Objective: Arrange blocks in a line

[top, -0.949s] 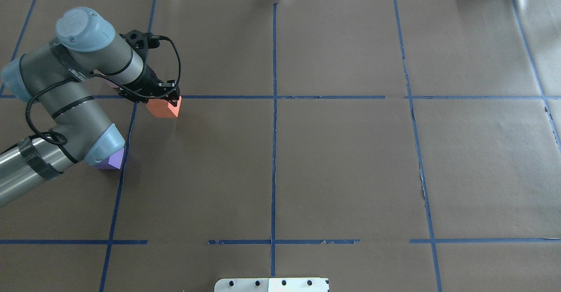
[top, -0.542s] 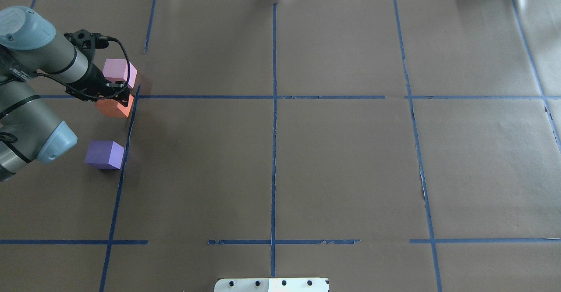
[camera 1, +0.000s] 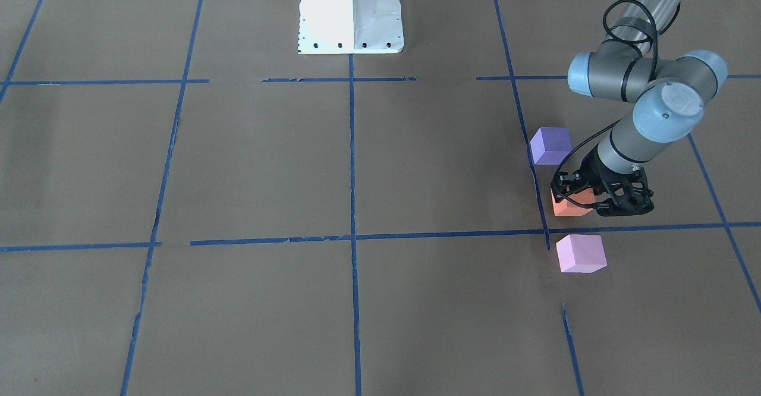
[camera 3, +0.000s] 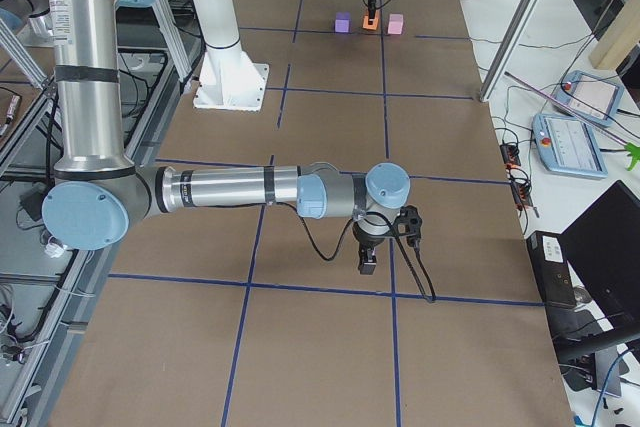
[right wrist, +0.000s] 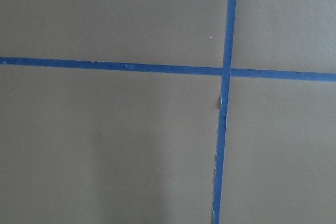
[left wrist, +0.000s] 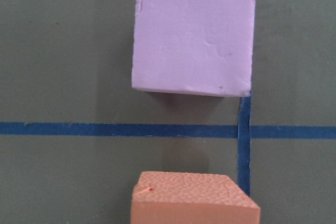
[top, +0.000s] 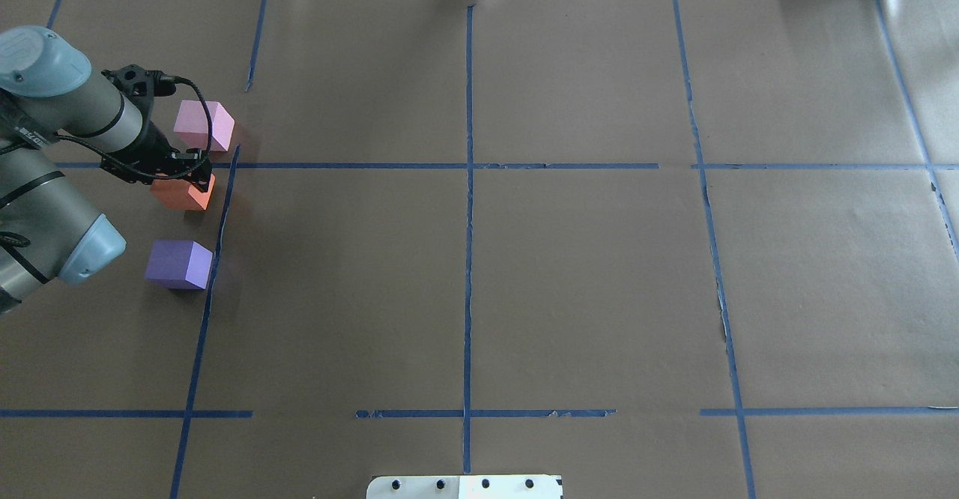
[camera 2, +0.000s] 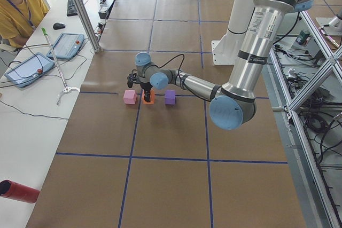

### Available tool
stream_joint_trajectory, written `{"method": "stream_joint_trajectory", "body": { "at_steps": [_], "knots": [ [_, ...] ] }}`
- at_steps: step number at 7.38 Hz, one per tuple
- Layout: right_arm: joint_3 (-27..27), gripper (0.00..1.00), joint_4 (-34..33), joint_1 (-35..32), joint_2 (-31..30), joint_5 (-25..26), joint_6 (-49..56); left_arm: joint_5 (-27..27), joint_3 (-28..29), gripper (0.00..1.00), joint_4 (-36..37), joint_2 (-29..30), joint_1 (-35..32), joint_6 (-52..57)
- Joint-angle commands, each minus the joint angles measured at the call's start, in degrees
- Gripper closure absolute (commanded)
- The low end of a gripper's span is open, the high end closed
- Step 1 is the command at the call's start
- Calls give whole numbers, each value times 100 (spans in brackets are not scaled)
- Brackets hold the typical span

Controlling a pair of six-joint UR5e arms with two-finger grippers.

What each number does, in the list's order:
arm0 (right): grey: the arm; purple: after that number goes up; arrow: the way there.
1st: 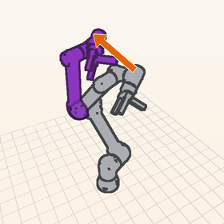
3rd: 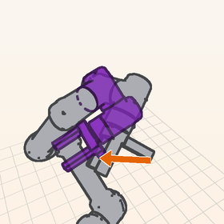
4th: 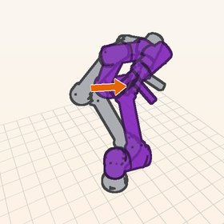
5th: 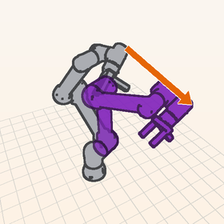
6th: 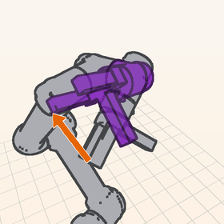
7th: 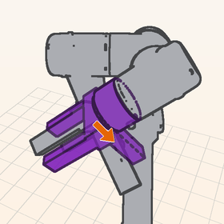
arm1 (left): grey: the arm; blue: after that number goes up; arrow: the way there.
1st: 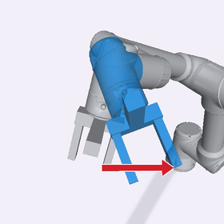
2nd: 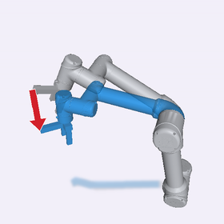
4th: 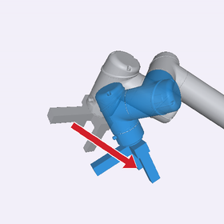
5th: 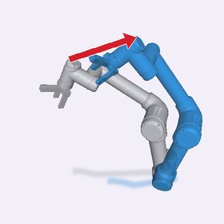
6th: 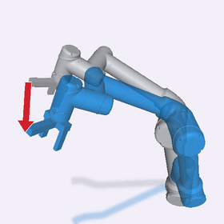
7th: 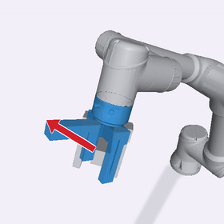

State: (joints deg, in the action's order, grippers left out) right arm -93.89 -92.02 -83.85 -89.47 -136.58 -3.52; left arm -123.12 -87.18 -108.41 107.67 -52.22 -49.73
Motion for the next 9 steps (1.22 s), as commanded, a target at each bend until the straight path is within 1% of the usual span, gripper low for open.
{"method": "stream_joint_trajectory", "body": {
  "at_steps": [1,3,4,5,6,9],
  "knots": [
    [2,0,0,0,0,0,0,7,-201,0,13,-27,-51,-377],
    [2,0,0,0,0,0,0,-10,-666,0,92,-62,-593,-292],
    [2,0,0,0,0,0,0,-28,-782,0,179,-132,-944,248],
    [-7,0,0,0,0,0,0,-176,-792,0,598,-158,-1313,1272],
    [2,0,0,0,0,0,0,-221,-792,0,1037,-376,-1726,2456],
    [2,0,0,0,0,0,0,-265,-617,0,1051,-1438,-2877,5044]
  ]
}}
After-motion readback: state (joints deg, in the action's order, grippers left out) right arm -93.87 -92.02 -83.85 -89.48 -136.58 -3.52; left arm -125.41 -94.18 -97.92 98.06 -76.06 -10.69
